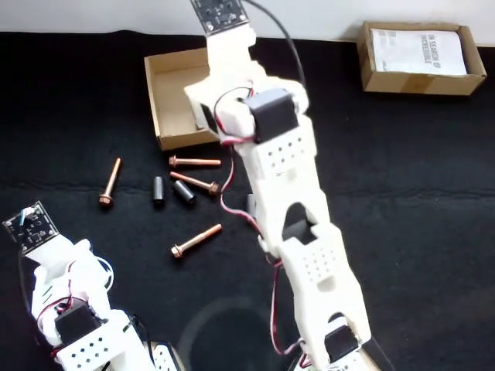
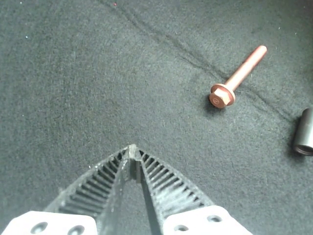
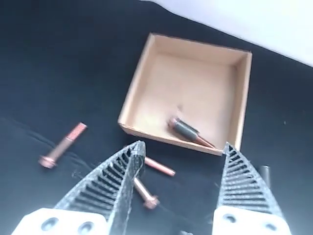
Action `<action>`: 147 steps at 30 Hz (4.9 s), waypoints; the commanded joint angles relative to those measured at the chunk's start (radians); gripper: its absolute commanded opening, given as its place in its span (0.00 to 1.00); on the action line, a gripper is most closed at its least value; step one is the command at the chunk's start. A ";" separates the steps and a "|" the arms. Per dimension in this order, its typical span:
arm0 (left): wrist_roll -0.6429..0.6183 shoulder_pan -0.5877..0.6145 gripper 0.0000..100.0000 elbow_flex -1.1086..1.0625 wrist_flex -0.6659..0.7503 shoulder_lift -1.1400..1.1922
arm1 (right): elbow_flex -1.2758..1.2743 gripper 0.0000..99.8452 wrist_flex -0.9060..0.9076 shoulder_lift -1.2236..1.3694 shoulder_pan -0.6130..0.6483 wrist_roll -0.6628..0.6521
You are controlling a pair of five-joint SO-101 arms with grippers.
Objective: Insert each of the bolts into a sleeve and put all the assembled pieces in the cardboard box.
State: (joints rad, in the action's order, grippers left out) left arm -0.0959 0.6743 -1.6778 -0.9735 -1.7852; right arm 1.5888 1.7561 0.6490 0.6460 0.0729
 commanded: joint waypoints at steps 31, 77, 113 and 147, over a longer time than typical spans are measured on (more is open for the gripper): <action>0.005 0.001 0.01 -0.016 -0.003 -0.027 | -1.802 0.23 -0.526 -0.685 -0.018 0.066; 0.005 0.007 0.01 -0.016 0.002 -0.030 | -2.034 0.01 -0.966 -0.501 -0.145 0.061; -0.021 -0.236 0.01 0.605 -0.470 0.044 | -2.322 0.01 -0.208 -1.794 -0.194 0.061; -0.374 -0.903 0.01 1.265 -0.681 1.767 | -2.644 0.01 -0.202 -2.264 -0.311 0.061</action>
State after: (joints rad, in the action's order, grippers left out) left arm -0.4641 -0.2125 -0.4196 -1.7070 -0.1020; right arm -1.0549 1.5597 -1.6141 0.3452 0.1343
